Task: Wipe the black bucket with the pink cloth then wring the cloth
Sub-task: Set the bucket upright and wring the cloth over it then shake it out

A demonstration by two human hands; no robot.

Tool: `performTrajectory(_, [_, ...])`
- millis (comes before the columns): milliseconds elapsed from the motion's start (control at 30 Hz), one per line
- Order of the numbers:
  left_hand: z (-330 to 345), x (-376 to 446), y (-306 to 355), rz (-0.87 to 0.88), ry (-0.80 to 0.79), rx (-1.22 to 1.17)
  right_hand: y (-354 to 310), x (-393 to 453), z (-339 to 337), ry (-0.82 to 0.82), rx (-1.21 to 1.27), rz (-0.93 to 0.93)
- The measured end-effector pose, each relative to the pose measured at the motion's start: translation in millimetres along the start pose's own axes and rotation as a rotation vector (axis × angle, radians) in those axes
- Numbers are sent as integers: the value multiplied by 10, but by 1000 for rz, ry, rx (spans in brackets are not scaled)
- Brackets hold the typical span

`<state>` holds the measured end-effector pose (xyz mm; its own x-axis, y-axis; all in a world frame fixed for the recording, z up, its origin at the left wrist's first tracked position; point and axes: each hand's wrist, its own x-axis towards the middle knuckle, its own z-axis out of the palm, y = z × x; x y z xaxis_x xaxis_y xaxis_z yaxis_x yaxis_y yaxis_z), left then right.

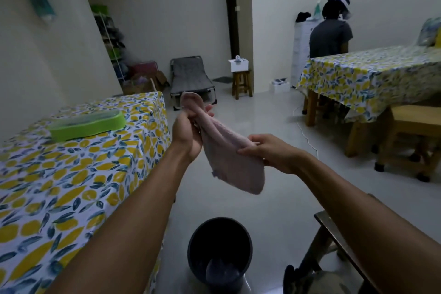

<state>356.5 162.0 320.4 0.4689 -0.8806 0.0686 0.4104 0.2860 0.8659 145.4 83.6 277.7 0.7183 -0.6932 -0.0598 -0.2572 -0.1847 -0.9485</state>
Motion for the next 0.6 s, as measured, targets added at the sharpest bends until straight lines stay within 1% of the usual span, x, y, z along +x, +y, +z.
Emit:
performTrajectory(67, [-119,-52,79,-29,-25,-15,-73,-4,-53,106,11,-90])
performTrajectory(133, [-224,-114,118,-53,-51,20,-180,-25,-98,155,-33,-181])
performTrajectory(233, [-324,-209,102,-108,-89,86,-317,-50,-114,171,-104,-270])
performTrajectory(333, [-385,-262,76,-139,-114,176,-395,-66,-84,171,-122,-329])
performTrajectory(433, [-414,-269,117,-95,-95,174,-436,-91,-68,177,-172,-346])
performTrajectory(500, [-398,-256,143,-22,-48,186,-432,-101,-66,198,-280,-353])
performTrajectory(533, [-386,-243,147,20,-28,285,-427,-104,-55,199,-347,-355])
performTrajectory(567, [-369,-239,148,63,-43,458,-426,-110,-34,193,-403,-358])
performTrajectory(600, [-350,-229,117,81,-114,647,-423,-110,-15,189,-446,-361])
